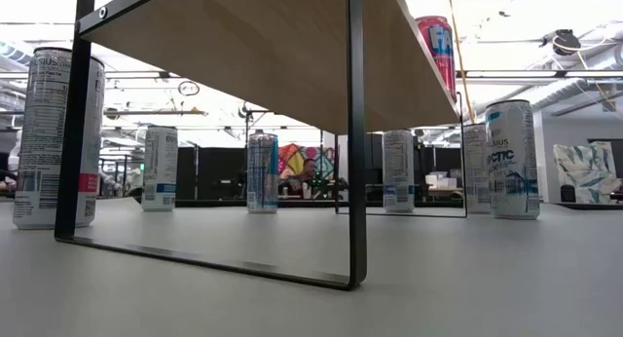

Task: Place canned beverage on shelf
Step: Put the white pink soda can on the shelf

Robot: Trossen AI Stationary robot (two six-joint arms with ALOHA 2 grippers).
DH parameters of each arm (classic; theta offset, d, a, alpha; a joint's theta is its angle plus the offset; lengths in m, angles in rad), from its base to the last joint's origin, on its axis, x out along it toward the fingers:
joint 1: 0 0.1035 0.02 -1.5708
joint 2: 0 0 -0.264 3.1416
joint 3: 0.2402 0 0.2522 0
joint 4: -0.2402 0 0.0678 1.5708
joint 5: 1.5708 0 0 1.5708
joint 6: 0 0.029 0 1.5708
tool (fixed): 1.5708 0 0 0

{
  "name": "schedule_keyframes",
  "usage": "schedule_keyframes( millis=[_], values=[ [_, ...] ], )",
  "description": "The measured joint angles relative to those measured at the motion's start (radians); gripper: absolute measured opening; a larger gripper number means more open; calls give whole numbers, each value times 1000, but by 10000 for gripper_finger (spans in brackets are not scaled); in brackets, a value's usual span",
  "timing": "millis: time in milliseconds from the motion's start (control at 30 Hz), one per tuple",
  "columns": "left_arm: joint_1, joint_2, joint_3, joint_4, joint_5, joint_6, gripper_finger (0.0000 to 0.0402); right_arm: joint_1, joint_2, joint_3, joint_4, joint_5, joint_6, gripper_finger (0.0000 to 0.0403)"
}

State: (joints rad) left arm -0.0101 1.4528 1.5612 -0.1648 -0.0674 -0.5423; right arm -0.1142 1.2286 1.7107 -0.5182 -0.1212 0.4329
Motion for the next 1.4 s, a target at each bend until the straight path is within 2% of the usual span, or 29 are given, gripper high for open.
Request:
schedule_keyframes(
  millis=[300, 533, 767, 1033, 1133, 1233, 1400],
  values=[
    [-4, 0, 0, -43, 58, -2, 364, 92, -47, -25, -180, 2, 18, 219],
    [-15, 0, 0, -64, 95, -3, 364, 225, -89, -146, -172, 195, 30, 219],
    [-60, 0, 0, -116, 98, -2, 364, 360, -150, -362, -15, 409, 47, 219],
    [-105, 0, 0, -177, 99, -1, 364, 438, -190, -575, 125, 639, 133, 219],
    [-111, 0, 0, -187, 99, -1, 364, 450, -181, -621, 210, 698, 120, 219],
    [-110, 0, 0, -186, 98, -1, 364, 451, -156, -629, 215, 753, 86, 219],
    [-110, 0, 0, -186, 98, 6, 364, 447, -119, -631, 215, 754, 18, 219]
  ],
)
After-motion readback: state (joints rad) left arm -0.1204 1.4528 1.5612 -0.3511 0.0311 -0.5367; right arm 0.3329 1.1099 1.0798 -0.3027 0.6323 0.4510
